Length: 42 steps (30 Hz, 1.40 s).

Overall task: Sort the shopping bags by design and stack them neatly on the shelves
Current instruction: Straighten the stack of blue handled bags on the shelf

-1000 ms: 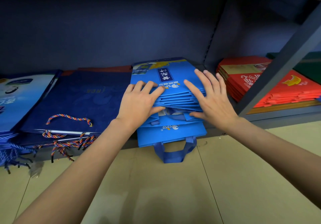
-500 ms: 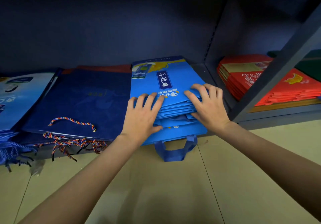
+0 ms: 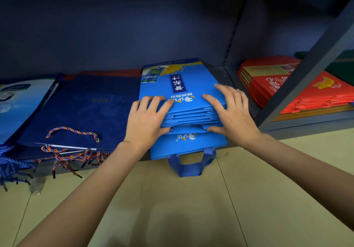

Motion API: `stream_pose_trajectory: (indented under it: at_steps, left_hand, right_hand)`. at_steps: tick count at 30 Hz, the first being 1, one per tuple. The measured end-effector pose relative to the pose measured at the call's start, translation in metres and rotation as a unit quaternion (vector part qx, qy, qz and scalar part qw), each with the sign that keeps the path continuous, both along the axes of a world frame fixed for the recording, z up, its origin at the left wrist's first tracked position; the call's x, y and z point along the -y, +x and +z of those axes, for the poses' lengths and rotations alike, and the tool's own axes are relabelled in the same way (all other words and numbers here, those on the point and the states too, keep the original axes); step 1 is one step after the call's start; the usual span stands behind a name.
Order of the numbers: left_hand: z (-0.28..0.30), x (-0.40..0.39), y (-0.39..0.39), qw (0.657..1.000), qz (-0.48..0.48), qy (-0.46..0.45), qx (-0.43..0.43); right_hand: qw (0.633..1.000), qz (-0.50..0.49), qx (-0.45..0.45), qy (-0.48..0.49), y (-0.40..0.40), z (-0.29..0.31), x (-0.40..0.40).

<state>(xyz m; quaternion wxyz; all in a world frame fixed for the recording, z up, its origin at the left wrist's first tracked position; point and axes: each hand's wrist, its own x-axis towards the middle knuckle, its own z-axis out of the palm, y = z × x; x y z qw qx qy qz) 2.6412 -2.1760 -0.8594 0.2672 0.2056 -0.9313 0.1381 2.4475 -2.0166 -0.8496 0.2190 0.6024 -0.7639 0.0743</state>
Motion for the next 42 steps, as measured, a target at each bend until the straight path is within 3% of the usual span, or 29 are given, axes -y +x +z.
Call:
stream_pose_trajectory:
  at_steps: [7,13,21,31,36,42]
  left_hand:
    - [0.007,0.001,-0.001,1.000,-0.002,0.013,-0.014]
    - [0.016,0.003,-0.002,0.999,0.004,0.023,-0.026]
    - [0.030,-0.002,-0.005,0.999,0.026,0.025,0.002]
    - [0.021,-0.013,-0.002,0.995,0.060,-0.050,0.060]
    - [0.013,-0.019,-0.004,0.993,0.096,-0.061,0.042]
    - [0.020,-0.009,-0.007,0.992,0.074,-0.090,0.043]
  right_hand:
    - [0.993,0.001,-0.117,0.014,0.019,0.009,0.010]
    - [0.988,0.000,-0.148,-0.039,0.027,0.015,0.042]
    - [0.989,0.017,-0.140,-0.052,0.023,0.029,0.046]
    - [0.991,0.015,-0.121,-0.047,0.019,0.028,0.044]
    - [0.993,0.017,-0.113,-0.037,0.021,0.024,0.042]
    - [0.994,0.096,-0.059,0.012,0.000,0.036,0.025]
